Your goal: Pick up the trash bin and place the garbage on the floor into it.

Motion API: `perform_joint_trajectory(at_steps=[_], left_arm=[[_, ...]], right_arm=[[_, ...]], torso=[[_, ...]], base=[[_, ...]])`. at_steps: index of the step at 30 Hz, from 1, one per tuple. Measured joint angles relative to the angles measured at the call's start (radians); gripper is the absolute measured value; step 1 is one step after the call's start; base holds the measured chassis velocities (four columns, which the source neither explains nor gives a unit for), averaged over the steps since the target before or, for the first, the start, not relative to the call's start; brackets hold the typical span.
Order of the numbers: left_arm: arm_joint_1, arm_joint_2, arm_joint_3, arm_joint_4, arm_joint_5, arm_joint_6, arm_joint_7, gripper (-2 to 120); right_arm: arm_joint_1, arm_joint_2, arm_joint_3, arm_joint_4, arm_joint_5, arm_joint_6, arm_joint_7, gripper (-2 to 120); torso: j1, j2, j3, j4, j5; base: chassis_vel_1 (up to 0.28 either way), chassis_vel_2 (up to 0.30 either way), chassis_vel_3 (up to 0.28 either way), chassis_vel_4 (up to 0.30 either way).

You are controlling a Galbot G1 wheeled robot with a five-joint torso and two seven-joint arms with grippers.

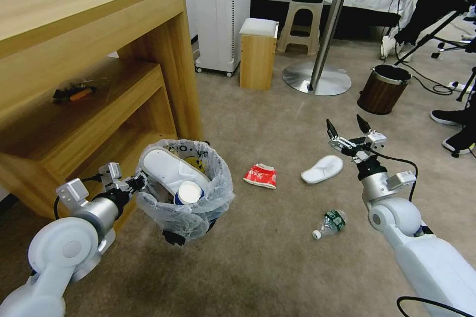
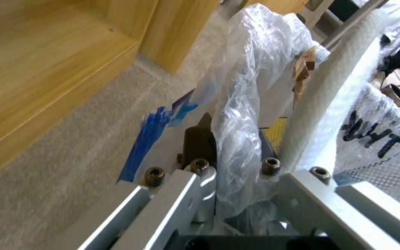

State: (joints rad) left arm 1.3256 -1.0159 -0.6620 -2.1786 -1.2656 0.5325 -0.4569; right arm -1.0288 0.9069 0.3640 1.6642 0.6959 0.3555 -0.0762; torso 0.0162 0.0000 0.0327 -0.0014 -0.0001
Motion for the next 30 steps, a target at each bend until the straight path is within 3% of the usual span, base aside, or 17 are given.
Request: perform_joint_trajectory(at_steps=[30], left_arm=[[0.037, -0.003, -0.013, -0.038, 0.014, -0.002, 0.001, 3]], right_arm=[[-0.02, -0.016, 0.009, 0.036, -0.013, -0.01, 0.012, 100]], torso=[[0.0, 0.0, 0.0, 0.0002, 0.0]], base=[[-0.095, 0.092, 0.094, -0.091]])
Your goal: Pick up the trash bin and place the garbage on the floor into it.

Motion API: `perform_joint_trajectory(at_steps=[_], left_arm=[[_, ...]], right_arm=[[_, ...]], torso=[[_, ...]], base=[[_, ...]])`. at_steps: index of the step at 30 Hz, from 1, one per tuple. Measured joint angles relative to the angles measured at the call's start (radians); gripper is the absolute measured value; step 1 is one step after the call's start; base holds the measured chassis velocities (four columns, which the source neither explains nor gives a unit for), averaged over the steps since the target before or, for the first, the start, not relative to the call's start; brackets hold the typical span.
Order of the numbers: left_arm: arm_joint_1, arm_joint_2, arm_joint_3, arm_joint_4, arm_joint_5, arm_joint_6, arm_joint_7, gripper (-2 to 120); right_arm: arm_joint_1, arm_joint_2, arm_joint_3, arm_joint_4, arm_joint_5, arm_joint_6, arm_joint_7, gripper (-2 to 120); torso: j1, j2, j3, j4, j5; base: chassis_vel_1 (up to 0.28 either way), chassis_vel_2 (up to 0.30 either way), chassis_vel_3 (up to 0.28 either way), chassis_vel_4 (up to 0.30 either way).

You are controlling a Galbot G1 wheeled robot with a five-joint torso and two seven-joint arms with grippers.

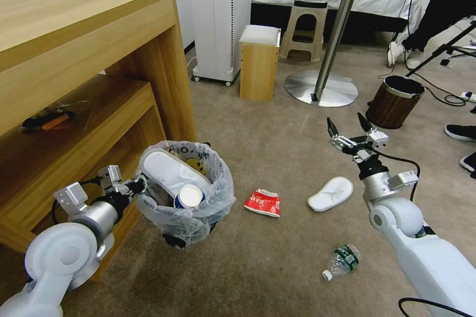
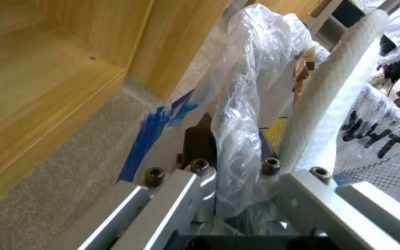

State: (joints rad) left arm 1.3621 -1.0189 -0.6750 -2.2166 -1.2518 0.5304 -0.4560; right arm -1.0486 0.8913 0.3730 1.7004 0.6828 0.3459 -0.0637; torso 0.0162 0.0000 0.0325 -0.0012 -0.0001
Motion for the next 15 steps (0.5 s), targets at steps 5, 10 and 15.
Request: perform_joint_trajectory(at_steps=[5, 10, 15], left_arm=[[-0.001, 0.003, -0.005, -0.002, 0.0, 0.0, 0.0, 3], [-0.003, 0.007, -0.008, -0.002, -0.002, 0.0, -0.001, 3], [-0.005, 0.005, 0.007, -0.007, -0.001, 0.0, -0.002, 3]], right_arm=[[-0.028, -0.025, 0.02, 0.023, -0.016, -0.062, 0.013, 100], [-0.109, -0.093, 0.055, 0.051, -0.085, -0.176, 0.013, 100], [-0.172, -0.148, 0.073, 0.072, -0.106, -0.234, -0.024, 100]], torso=[[0.0, 0.0, 0.0, -0.0001, 0.0001], [0.0, 0.0, 0.0, -0.0002, 0.0003], [0.0, 0.0, 0.0, -0.0007, 0.0001]], base=[[0.0, 0.0, 0.0, 0.0], [0.0, 0.0, 0.0, 0.0], [0.0, 0.0, 0.0, 0.0]])
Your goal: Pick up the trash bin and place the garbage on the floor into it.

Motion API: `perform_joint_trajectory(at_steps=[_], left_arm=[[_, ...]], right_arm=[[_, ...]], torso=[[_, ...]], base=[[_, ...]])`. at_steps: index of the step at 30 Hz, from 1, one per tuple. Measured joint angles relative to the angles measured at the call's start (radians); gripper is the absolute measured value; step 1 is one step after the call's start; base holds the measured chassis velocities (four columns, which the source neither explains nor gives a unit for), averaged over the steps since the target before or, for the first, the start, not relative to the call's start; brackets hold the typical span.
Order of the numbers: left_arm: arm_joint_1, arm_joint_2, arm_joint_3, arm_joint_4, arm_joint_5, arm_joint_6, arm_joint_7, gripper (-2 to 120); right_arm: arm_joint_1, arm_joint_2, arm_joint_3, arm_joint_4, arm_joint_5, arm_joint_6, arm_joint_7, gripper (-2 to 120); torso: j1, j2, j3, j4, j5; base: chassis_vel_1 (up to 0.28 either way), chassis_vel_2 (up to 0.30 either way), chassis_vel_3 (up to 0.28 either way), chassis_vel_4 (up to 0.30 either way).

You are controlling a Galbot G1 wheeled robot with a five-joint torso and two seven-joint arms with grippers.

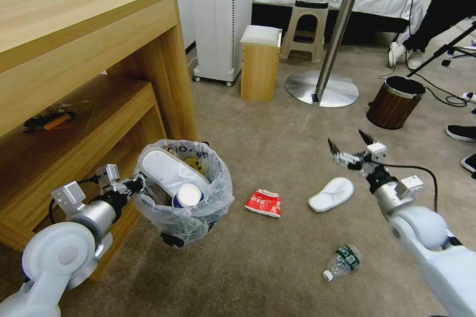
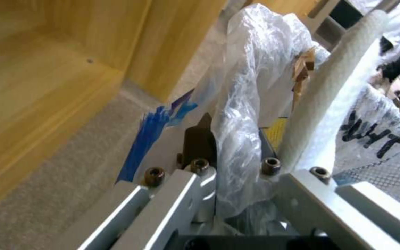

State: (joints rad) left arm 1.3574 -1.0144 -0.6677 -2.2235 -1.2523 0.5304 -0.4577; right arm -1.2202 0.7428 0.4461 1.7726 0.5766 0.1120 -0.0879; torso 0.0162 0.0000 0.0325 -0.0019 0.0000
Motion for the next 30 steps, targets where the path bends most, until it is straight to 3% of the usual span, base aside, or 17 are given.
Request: perform_joint_trajectory(at_steps=[2, 4, 7, 8, 10, 12, 14, 16, 18, 22, 30], left_arm=[[0.005, -0.004, 0.017, -0.009, 0.009, 0.0, 0.0, 3], [0.006, -0.005, 0.02, -0.011, 0.011, 0.0, 0.0, 3], [0.016, -0.006, 0.032, -0.017, 0.021, 0.0, -0.001, 3], [0.016, -0.006, 0.032, -0.017, 0.021, 0.0, -0.001, 3], [0.018, -0.007, 0.033, -0.018, 0.024, 0.0, 0.0, 3], [0.018, -0.008, 0.034, -0.018, 0.024, 0.0, 0.0, 3], [0.018, -0.01, 0.037, -0.018, 0.026, 0.0, 0.001, 3], [0.017, -0.011, 0.039, -0.018, 0.026, 0.0, 0.001, 3], [0.017, -0.015, 0.045, -0.019, 0.031, 0.001, 0.002, 3], [0.021, -0.02, 0.054, -0.024, 0.036, 0.001, 0.003, 3], [0.02, -0.025, 0.065, -0.028, 0.043, 0.001, 0.004, 3]], right_arm=[[0.002, -0.024, 0.004, -0.033, -0.014, 0.038, -0.112, 100], [0.006, -0.029, 0.005, -0.043, -0.015, 0.048, -0.136, 100], [0.035, -0.061, 0.014, -0.109, -0.015, 0.084, -0.304, 100], [0.035, -0.061, 0.014, -0.109, -0.015, 0.084, -0.304, 100], [0.051, -0.083, 0.019, -0.151, -0.022, 0.098, -0.449, 100], [0.059, -0.09, 0.02, -0.166, -0.027, 0.103, -0.502, 100], [0.076, -0.103, 0.025, -0.203, -0.051, 0.11, -0.667, 100], [0.079, -0.105, 0.026, -0.208, -0.058, 0.11, -0.699, 100], [0.089, -0.107, 0.03, -0.23, -0.089, 0.111, -0.816, 100], [0.1, -0.103, 0.035, -0.271, -0.129, 0.122, -0.917, 100], [0.127, -0.089, 0.044, -0.351, -0.208, 0.158, -1.019, 100]], torso=[[0.0, 0.0, 0.0, 0.0003, 0.0001], [0.0, 0.0, 0.0, 0.0005, 0.0001], [0.0, 0.0, 0.0, 0.0007, 0.0001], [0.0, 0.0, 0.0, 0.0007, 0.0001], [0.0, 0.0, 0.0, 0.0006, 0.0001], [0.0, 0.0, 0.0, 0.0005, 0.0001], [0.0, 0.0, 0.0, 0.0005, 0.0001], [0.0, 0.0, 0.0, 0.0005, 0.0001], [0.0, 0.0, 0.0, 0.0006, 0.0001], [0.0, 0.0, 0.0, 0.0005, 0.0001], [0.0, 0.0, 0.0, 0.0005, 0.0]], base=[[0.0, 0.0, 0.0, 0.0], [0.0, 0.0, 0.0, 0.0], [0.0, 0.0, 0.0, 0.0], [0.0, 0.0, 0.0, 0.0], [0.0, 0.0, 0.0, 0.0], [0.0, 0.0, 0.0, 0.0], [0.0, 0.0, 0.0, 0.0], [0.0, 0.0, 0.0, 0.0], [0.0, 0.0, 0.0, 0.0], [0.0, 0.0, 0.0, 0.0], [0.0, 0.0, 0.0, 0.0]])
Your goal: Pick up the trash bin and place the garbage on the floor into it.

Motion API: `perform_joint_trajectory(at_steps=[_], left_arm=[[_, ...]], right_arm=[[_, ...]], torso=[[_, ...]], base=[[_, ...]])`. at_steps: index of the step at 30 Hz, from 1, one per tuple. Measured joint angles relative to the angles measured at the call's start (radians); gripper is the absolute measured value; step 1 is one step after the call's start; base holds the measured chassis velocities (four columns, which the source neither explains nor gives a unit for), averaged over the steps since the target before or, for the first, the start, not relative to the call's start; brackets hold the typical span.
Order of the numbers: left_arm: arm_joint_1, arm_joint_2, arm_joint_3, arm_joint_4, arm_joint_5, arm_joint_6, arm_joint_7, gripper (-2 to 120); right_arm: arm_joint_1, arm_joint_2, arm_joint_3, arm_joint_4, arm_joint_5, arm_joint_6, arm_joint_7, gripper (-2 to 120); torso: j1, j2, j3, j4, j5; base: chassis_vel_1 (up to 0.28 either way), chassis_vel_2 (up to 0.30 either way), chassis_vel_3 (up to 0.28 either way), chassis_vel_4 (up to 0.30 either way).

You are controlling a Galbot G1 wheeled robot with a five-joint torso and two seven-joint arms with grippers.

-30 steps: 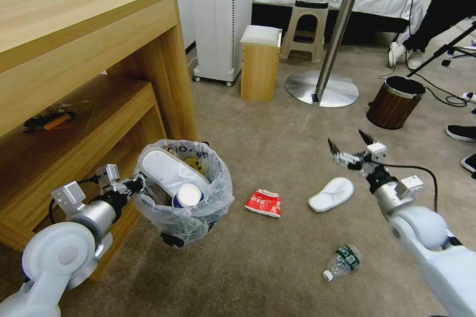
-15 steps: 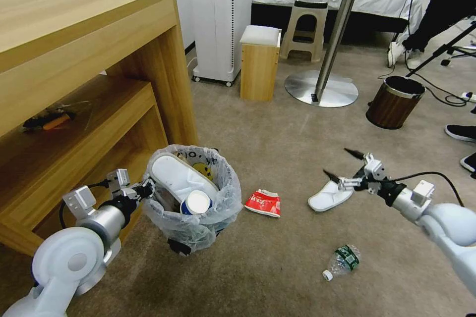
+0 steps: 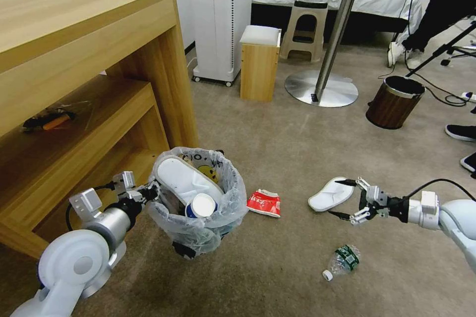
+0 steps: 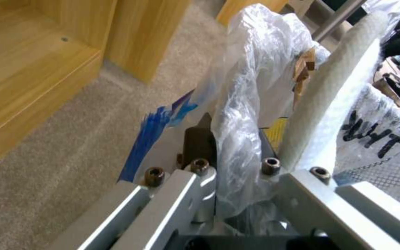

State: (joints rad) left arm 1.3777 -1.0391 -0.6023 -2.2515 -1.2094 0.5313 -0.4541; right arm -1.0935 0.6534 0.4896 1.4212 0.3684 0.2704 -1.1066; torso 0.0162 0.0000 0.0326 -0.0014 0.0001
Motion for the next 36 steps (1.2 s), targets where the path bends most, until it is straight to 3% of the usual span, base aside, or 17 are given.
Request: perform_joint_trajectory(at_steps=[5, 8, 14, 27, 36], left_arm=[[0.001, -0.002, 0.003, -0.002, 0.006, 0.0, 0.0, 3], [0.0, -0.002, 0.006, -0.003, 0.007, 0.0, 0.0, 3], [0.001, -0.002, 0.007, -0.006, 0.007, 0.001, 0.001, 3], [-0.007, -0.002, 0.009, -0.001, 0.005, 0.001, 0.005, 3], [-0.004, 0.002, 0.005, 0.002, 0.004, 0.001, 0.008, 3]], right_arm=[[0.034, 0.028, 0.021, -0.079, -0.119, 0.036, -0.139, 100], [0.068, 0.067, 0.05, -0.154, -0.265, 0.08, -0.23, 100], [0.081, 0.098, 0.062, -0.209, -0.338, 0.102, -0.243, 100], [0.128, 0.157, 0.046, -0.289, -0.528, 0.116, -0.374, 100], [0.146, 0.189, 0.03, -0.302, -0.58, 0.114, -0.431, 100]], torso=[[0.0, 0.0, 0.0, 0.0001, 0.0], [0.0, 0.0, 0.0, 0.0, -0.0001], [0.0, 0.0, 0.0, 0.0001, -0.0001], [0.0, 0.0, 0.0, 0.0, -0.0001], [0.0, 0.0, 0.0, 0.0, -0.0002]], base=[[0.0, 0.0, 0.0, 0.0], [0.0, 0.0, 0.0, 0.0], [0.0, 0.0, 0.0, 0.0], [0.0, 0.0, 0.0, 0.0], [0.0, 0.0, 0.0, 0.0]])
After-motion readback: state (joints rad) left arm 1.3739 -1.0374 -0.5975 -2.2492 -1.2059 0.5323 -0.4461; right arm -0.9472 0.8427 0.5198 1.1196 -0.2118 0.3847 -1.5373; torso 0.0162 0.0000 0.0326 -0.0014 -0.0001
